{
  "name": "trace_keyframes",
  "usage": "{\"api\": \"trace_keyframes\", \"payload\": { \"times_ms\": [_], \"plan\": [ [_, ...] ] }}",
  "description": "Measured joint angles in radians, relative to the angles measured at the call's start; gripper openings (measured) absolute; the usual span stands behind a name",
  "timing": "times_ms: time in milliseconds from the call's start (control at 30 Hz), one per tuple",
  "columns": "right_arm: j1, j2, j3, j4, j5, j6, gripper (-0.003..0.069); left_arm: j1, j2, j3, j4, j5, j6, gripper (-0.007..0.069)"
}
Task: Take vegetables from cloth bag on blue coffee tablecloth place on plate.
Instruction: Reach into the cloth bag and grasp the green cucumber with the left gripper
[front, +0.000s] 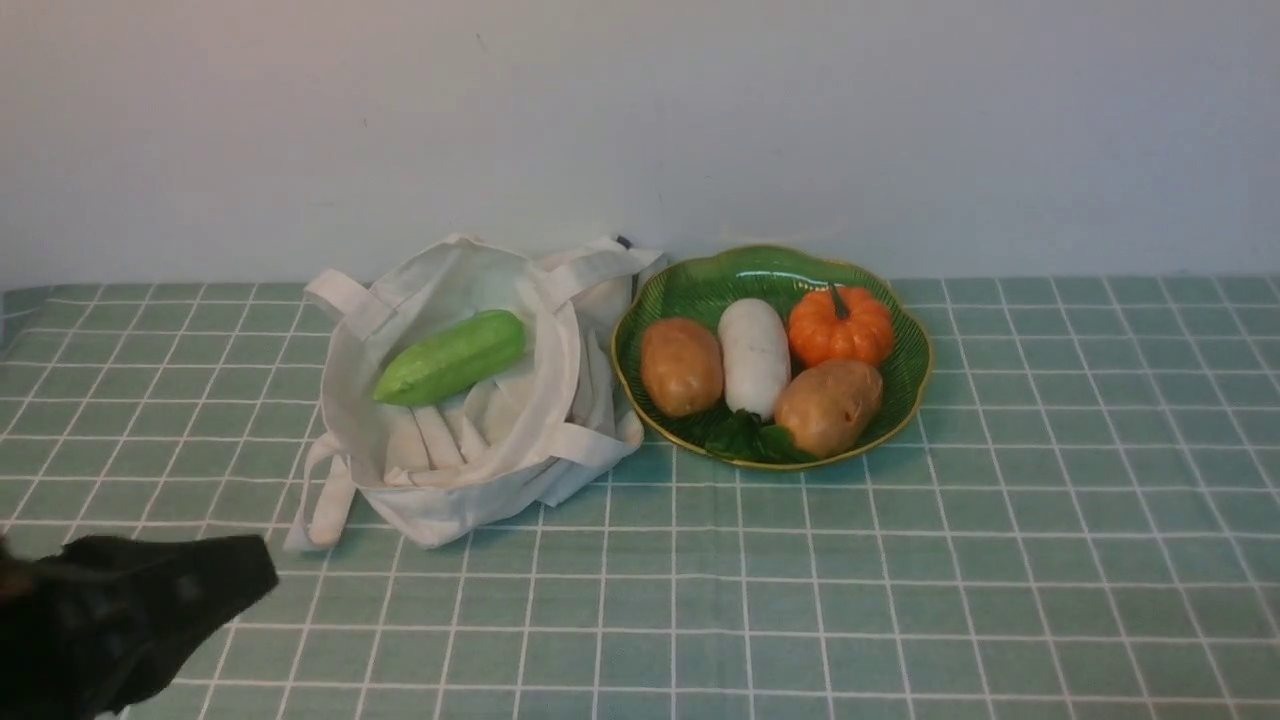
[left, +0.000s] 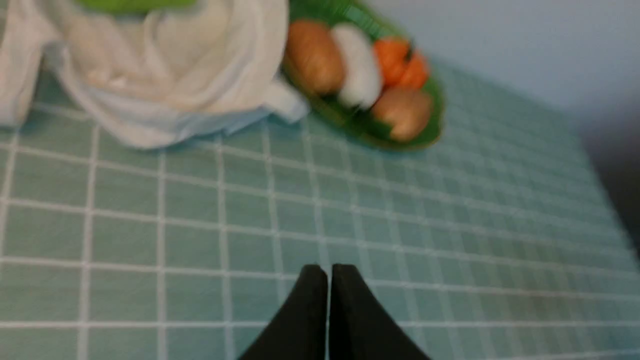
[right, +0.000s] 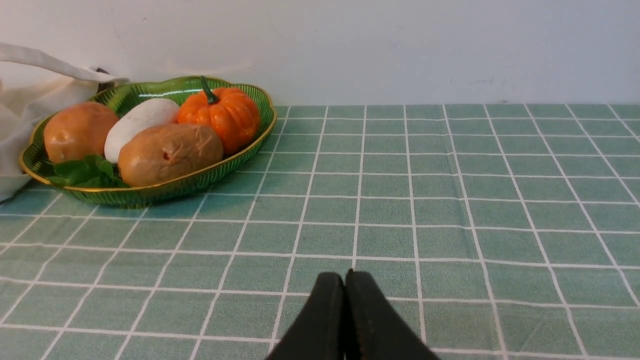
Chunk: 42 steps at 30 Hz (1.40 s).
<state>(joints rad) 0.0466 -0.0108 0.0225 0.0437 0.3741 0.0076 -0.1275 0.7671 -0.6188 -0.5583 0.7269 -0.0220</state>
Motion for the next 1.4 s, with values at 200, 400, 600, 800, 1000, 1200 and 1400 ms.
{"api": "trace_keyframes", "payload": {
  "times_ms": [200,400,600,800,1000,1200,1400],
  "plan": [
    [0.000,0.000,0.000,0.000,0.000,0.000,-0.0016,-0.003,0.610,-0.362,0.308,0.227,0.070,-0.0005],
    [0.000,0.000,0.000,0.000,0.000,0.000,-0.0016,-0.080,1.033,-0.749,0.420,0.429,0.111,-0.0005],
    [0.000,0.000,0.000,0.000,0.000,0.000,-0.0016,-0.134,1.250,-1.134,0.480,0.482,0.111,-0.0005],
    [0.000,0.000,0.000,0.000,0.000,0.000,-0.0016,-0.135,1.405,-1.387,0.494,0.483,0.111,-0.0005],
    [0.000,0.000,0.000,0.000,0.000,0.000,-0.0016,-0.136,1.493,-1.459,0.549,0.498,0.122,-0.0005],
    [0.000,0.000,0.000,0.000,0.000,0.000,-0.0016,-0.136,1.500,-1.463,0.601,0.501,0.138,0.0031],
    [0.000,0.000,0.000,0.000,0.000,0.000,-0.0016,-0.136,1.504,-1.465,0.601,0.501,0.192,0.0175]
  ]
}}
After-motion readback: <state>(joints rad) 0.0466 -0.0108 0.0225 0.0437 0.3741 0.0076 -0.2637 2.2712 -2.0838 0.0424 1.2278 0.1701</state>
